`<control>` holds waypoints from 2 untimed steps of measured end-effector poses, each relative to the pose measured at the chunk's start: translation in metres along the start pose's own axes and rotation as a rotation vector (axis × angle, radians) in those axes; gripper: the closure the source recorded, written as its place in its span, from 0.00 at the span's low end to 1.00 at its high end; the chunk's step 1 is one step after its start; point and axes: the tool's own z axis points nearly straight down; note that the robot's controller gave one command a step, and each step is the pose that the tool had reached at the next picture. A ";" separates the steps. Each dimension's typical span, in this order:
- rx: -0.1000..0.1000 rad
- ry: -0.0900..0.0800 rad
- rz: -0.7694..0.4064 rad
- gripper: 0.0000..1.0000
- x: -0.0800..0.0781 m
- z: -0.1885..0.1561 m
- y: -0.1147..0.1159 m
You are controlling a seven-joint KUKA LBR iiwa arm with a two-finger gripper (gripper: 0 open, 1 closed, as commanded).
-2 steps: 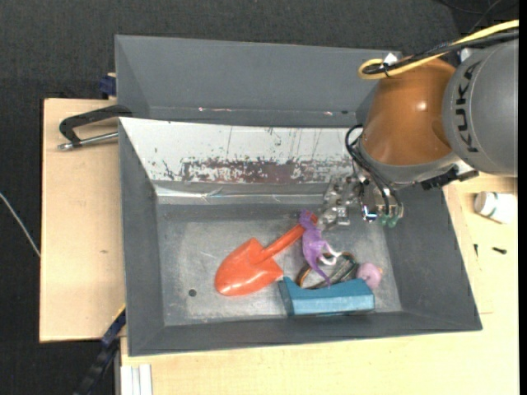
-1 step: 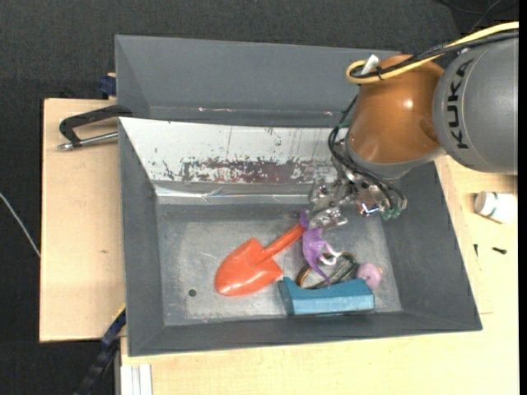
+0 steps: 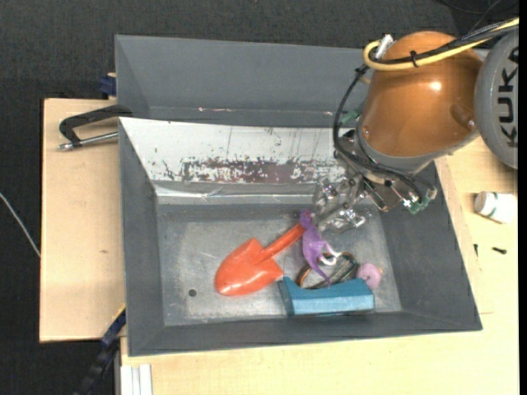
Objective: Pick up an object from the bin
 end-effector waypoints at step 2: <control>0.000 0.000 0.000 0.00 0.000 0.000 0.000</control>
Offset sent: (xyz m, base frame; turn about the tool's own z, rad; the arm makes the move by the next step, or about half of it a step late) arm 0.0000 0.0000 0.0000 0.0000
